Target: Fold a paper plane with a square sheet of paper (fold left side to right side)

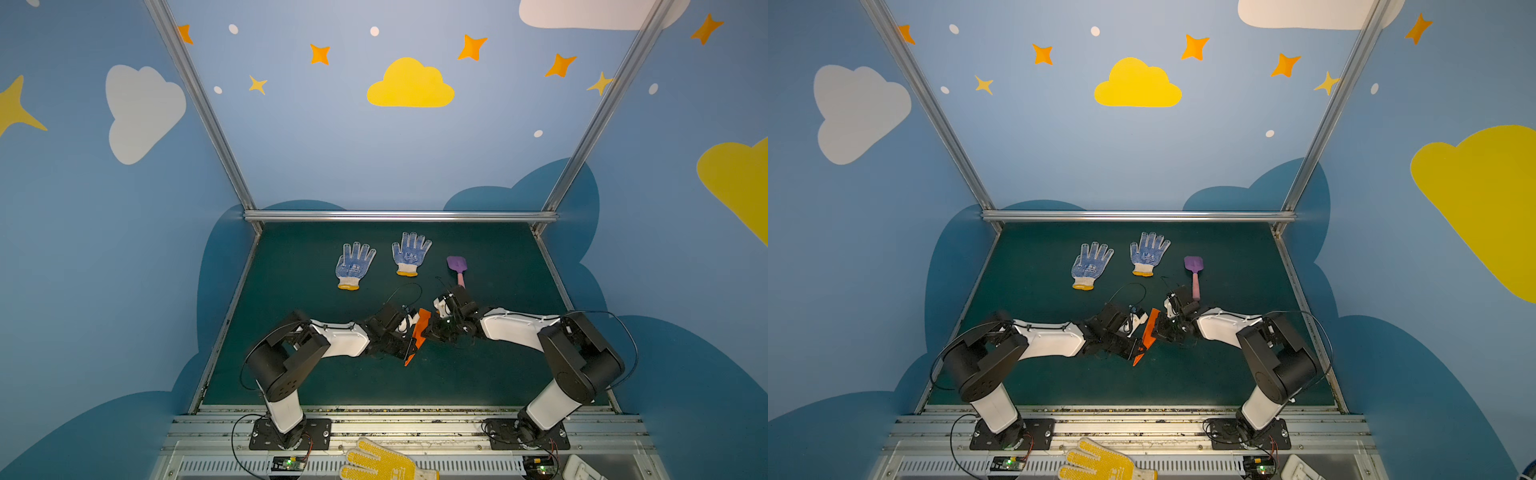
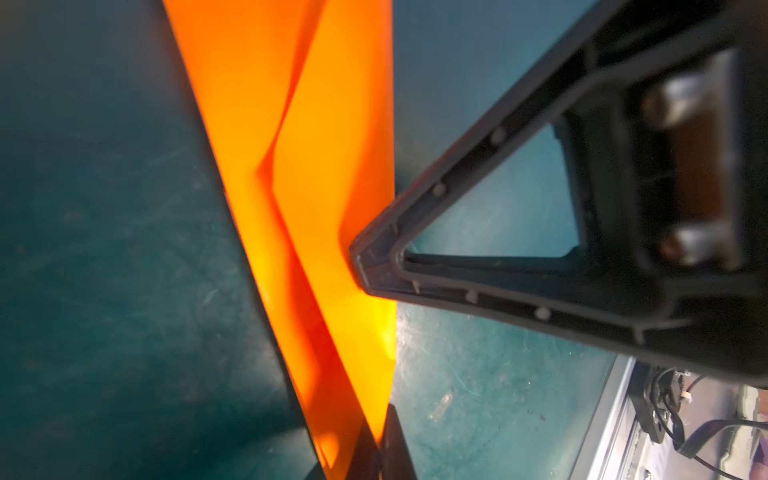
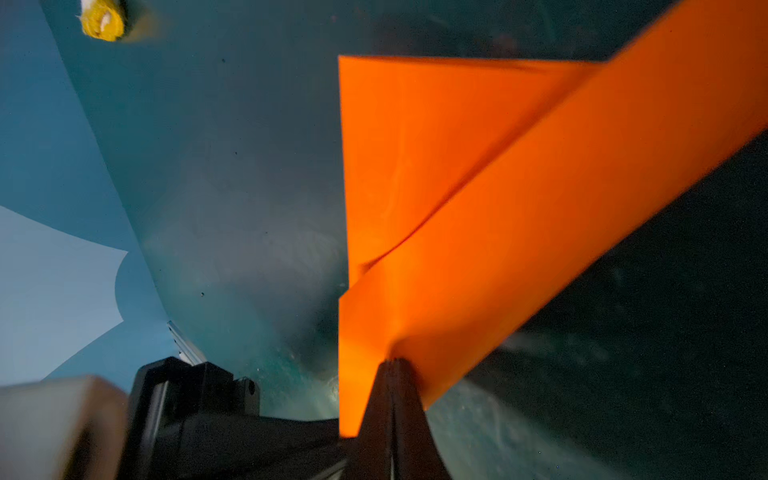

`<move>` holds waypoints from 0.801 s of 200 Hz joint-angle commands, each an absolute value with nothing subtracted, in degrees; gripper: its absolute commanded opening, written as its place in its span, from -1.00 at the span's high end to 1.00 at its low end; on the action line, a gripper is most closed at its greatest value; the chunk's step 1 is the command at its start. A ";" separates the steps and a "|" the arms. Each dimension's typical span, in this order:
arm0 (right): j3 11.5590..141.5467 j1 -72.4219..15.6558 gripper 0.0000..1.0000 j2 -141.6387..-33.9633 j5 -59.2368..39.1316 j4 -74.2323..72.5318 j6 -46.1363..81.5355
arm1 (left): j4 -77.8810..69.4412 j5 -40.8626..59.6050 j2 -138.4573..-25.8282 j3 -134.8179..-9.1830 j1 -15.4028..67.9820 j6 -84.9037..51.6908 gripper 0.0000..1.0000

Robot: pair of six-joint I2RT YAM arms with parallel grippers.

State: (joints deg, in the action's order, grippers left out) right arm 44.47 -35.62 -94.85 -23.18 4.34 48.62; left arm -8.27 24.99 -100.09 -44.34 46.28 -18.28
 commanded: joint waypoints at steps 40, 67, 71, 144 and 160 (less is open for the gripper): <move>44.92 -35.77 1.00 -97.82 -21.08 5.26 47.45 | -7.15 25.95 -99.51 -44.37 45.87 -18.36 0.87; 44.08 -35.72 1.00 -98.09 -20.31 5.84 47.77 | -6.16 25.78 -96.96 -44.41 45.35 -18.88 0.62; 44.04 -35.71 1.00 -98.09 -20.30 5.87 47.81 | -6.15 25.82 -96.64 -44.39 45.28 -18.96 0.59; 43.31 -35.61 1.00 -98.53 -20.04 6.05 48.24 | -3.00 24.60 -94.25 -44.53 44.72 -19.24 0.11; 43.25 -35.61 1.00 -98.61 -20.10 6.15 48.35 | -0.77 23.28 -94.96 -45.64 45.21 -17.96 -0.01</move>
